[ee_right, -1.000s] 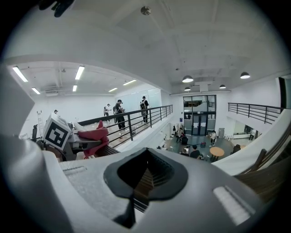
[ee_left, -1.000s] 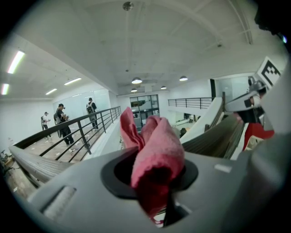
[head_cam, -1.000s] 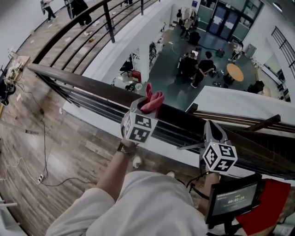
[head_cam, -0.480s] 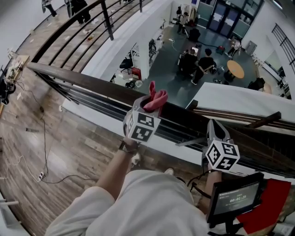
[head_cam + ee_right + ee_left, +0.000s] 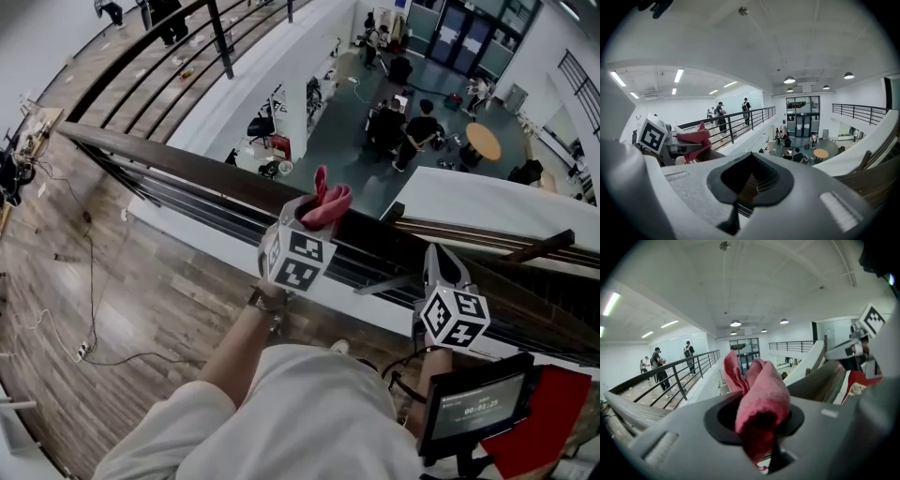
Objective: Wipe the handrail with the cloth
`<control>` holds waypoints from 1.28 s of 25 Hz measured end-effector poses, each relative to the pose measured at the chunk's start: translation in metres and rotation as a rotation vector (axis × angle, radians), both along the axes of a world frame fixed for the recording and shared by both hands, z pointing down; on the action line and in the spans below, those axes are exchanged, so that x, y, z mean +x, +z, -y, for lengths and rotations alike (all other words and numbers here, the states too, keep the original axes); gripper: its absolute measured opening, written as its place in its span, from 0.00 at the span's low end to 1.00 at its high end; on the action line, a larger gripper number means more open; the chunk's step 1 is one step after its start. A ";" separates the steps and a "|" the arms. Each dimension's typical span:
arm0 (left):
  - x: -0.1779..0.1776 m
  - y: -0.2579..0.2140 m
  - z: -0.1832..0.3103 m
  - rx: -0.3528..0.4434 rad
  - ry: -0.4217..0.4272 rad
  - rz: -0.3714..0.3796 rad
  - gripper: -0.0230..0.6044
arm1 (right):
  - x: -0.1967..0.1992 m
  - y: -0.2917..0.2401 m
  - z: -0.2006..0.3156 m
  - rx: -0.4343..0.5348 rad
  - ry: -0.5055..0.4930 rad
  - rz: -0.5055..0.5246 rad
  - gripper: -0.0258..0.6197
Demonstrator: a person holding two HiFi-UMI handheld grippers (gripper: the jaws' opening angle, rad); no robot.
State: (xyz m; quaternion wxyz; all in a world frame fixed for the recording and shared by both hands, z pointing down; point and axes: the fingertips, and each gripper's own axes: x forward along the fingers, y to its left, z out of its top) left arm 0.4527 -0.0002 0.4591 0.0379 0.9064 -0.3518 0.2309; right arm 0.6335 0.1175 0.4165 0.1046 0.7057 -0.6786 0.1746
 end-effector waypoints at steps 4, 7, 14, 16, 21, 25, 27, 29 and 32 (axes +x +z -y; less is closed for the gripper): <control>0.013 0.000 -0.007 -0.008 0.010 0.004 0.23 | 0.008 0.001 -0.004 0.003 -0.006 0.006 0.04; 0.021 0.000 -0.013 -0.009 0.012 0.007 0.23 | 0.015 0.002 -0.008 0.003 -0.012 0.008 0.04; 0.037 -0.001 -0.025 -0.005 0.010 0.007 0.23 | 0.036 0.001 -0.019 0.013 -0.010 0.008 0.04; 0.039 0.001 -0.027 -0.004 0.011 0.009 0.23 | 0.040 0.005 -0.022 0.011 -0.006 0.009 0.04; 0.045 0.002 -0.031 -0.012 0.005 0.008 0.23 | 0.053 0.007 -0.029 0.010 -0.001 0.011 0.04; 0.060 0.000 -0.037 -0.018 0.005 -0.001 0.23 | 0.064 0.007 -0.033 0.013 -0.007 0.014 0.04; 0.067 0.000 -0.042 -0.023 0.008 -0.001 0.23 | 0.066 0.009 -0.035 0.014 -0.015 0.018 0.04; 0.077 0.001 -0.048 -0.019 0.016 -0.001 0.23 | 0.066 0.010 -0.038 0.012 -0.027 0.022 0.04; 0.090 0.001 -0.055 -0.012 0.027 0.002 0.23 | 0.067 0.011 -0.039 0.011 -0.051 0.026 0.04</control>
